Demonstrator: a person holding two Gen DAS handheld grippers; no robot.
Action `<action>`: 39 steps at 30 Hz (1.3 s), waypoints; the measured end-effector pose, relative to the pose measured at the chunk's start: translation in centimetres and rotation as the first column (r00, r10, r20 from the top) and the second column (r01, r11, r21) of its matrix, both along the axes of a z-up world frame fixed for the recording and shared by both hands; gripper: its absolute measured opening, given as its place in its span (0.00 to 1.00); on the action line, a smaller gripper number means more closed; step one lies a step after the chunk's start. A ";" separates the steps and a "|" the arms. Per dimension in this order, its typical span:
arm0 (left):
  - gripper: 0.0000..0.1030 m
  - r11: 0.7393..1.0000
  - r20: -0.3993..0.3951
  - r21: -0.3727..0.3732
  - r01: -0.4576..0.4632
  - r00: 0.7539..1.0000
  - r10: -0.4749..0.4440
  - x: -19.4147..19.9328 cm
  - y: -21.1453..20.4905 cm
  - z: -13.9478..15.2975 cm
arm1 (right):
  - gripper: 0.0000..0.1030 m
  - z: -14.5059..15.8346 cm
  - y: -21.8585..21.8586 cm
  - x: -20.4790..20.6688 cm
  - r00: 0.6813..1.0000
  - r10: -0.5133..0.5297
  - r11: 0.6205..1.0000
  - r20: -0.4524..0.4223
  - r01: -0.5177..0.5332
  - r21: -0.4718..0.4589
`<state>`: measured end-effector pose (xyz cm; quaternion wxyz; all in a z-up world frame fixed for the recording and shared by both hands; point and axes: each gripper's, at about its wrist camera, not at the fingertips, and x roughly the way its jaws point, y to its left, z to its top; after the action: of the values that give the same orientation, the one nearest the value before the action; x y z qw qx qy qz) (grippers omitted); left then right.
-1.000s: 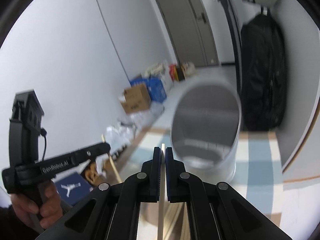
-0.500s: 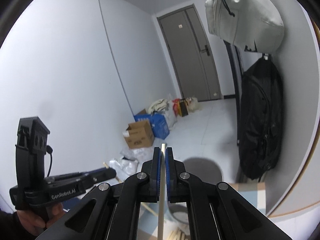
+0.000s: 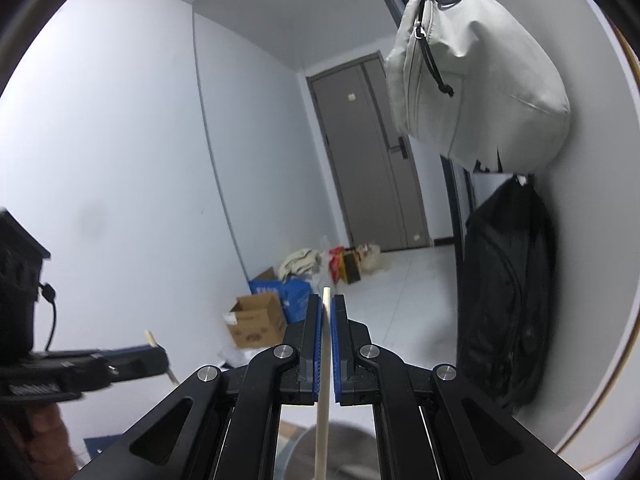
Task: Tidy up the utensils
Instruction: 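Lift both held sticks up and carry them over the white holder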
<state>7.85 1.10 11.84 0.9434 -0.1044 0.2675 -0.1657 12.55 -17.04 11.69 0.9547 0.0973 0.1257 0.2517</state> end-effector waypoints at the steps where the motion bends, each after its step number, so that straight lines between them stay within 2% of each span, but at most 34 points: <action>1: 0.02 1.000 0.009 -0.001 0.007 1.000 -0.007 0.2 -0.2 0.3 | 0.03 0.0 0.0 0.5 1.000 -0.002 1.000 0.004 0.002 -0.001; 6: 0.01 0.999 0.026 0.015 0.032 0.999 -0.032 2.0 -0.9 0.7 | 0.04 0.2 0.1 2.4 0.999 -0.017 1.000 0.028 0.016 0.008; 16: 0.01 0.999 -0.018 -0.018 0.040 0.999 -0.040 4.8 -0.5 -2.3 | 0.03 -2.2 0.1 5.4 0.997 -0.038 0.999 0.062 0.037 0.023; 29: 0.01 0.999 -0.071 -0.024 0.047 0.996 -0.048 5.9 -1.1 -4.1 | 0.04 -4.6 0.1 4.5 0.992 -0.008 1.000 0.127 0.009 -0.005; 39: 0.01 0.998 -0.105 -0.023 0.060 0.993 -0.062 6.5 -1.3 -5.0 | 0.04 -4.3 0.1 2.6 0.992 0.001 0.999 0.130 0.006 -0.054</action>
<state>14.33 -0.22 6.80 0.9214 -0.1141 0.3183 -0.1914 15.12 -16.94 7.42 0.9635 0.0549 0.0699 0.2527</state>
